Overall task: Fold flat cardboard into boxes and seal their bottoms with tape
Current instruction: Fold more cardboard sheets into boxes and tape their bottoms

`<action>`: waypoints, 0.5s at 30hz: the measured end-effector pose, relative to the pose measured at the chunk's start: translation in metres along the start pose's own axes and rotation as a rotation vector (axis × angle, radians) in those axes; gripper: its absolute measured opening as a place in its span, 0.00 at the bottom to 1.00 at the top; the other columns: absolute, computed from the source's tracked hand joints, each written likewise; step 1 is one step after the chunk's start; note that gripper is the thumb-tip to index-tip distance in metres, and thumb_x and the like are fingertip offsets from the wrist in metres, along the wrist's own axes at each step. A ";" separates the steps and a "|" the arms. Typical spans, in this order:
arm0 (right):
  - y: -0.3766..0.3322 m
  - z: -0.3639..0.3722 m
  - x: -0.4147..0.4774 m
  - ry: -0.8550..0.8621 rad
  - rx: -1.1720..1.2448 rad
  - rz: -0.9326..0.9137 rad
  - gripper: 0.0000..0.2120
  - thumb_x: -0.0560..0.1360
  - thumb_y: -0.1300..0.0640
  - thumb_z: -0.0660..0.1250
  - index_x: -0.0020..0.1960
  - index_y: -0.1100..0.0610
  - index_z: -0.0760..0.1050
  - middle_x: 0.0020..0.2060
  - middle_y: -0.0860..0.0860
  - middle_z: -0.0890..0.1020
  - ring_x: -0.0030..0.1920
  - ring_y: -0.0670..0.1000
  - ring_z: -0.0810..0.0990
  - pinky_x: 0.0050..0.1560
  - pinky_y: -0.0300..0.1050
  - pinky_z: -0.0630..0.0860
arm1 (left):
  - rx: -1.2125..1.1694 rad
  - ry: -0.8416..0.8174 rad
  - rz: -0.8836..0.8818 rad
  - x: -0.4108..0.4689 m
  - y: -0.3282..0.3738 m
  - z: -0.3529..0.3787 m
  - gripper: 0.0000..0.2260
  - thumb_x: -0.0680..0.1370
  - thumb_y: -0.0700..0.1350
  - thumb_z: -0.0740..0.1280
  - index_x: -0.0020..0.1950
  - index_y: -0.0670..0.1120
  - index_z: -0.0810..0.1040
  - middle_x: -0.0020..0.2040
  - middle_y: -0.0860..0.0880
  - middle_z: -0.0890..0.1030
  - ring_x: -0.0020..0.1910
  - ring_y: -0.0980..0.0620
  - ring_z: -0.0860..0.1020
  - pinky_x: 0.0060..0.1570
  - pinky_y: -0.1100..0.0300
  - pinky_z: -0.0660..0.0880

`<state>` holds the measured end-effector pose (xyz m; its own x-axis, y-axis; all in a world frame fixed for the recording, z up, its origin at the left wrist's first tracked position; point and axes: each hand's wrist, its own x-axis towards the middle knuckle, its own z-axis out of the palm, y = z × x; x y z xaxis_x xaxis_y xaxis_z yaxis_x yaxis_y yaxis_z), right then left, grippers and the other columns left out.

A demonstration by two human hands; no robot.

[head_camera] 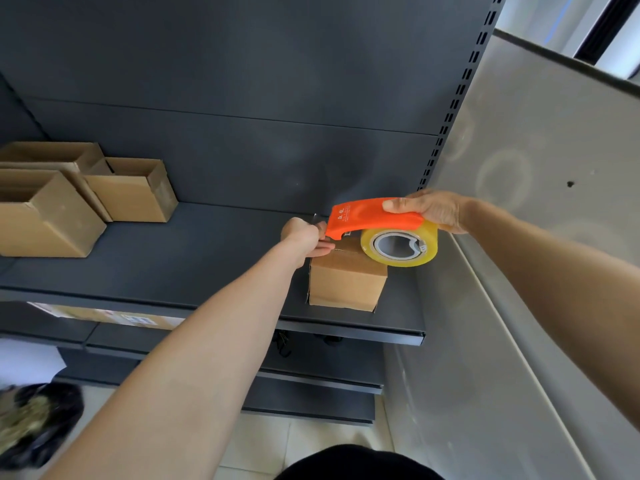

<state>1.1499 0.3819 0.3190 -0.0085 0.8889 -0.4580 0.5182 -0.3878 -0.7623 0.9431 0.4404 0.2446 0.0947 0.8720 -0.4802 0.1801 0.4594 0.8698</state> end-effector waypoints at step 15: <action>0.003 0.000 -0.013 0.125 -0.333 0.108 0.24 0.69 0.38 0.70 0.54 0.56 0.77 0.52 0.53 0.81 0.53 0.54 0.79 0.64 0.53 0.72 | -0.303 0.080 -0.037 0.004 -0.018 -0.009 0.10 0.82 0.41 0.59 0.46 0.36 0.73 0.37 0.39 0.81 0.32 0.47 0.83 0.36 0.60 0.82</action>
<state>1.1513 0.3692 0.3222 0.1551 0.8781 -0.4526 0.7606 -0.3985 -0.5125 0.9320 0.4371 0.2285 0.0143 0.8590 -0.5118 -0.1195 0.5097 0.8520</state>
